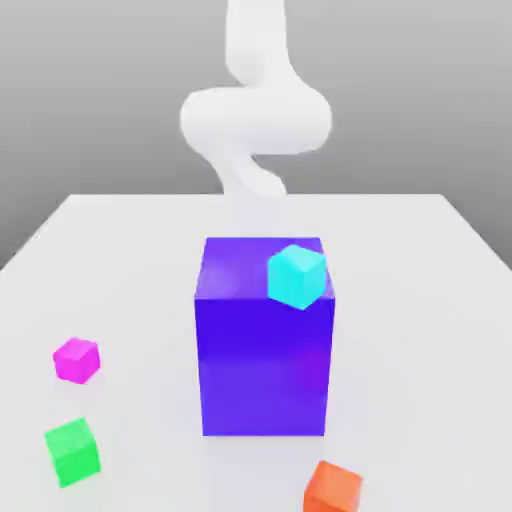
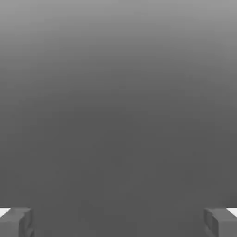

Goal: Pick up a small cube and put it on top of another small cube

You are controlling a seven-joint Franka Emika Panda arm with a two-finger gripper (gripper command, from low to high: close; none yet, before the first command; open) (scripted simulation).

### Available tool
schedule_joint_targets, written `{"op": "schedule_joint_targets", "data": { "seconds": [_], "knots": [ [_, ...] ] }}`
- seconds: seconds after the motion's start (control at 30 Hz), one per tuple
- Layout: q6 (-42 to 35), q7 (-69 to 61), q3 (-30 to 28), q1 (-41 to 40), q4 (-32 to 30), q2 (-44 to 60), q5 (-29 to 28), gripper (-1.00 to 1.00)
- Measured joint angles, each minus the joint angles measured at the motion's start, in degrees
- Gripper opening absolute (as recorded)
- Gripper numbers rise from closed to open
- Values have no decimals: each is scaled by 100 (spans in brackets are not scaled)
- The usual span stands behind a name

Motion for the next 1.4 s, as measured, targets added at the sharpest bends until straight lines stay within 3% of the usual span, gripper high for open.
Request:
{"op": "schedule_joint_targets", "data": {
  "seconds": [0.57,0.73,0.93,0.97,1.2,1.4],
  "knots": [
    [2210,4389,-635,-2783,-2016,3368,-249,0],
    [2869,5187,-939,-3411,-2538,4357,205,0],
    [3846,4855,-352,-3831,-2384,5598,847,0],
    [3985,4827,-263,-3912,-2352,5769,880,-100],
    [4015,4836,-241,-3934,-2347,5794,871,-100],
    [3133,5239,-597,-3710,-2565,4692,333,-100]
  ]
}}
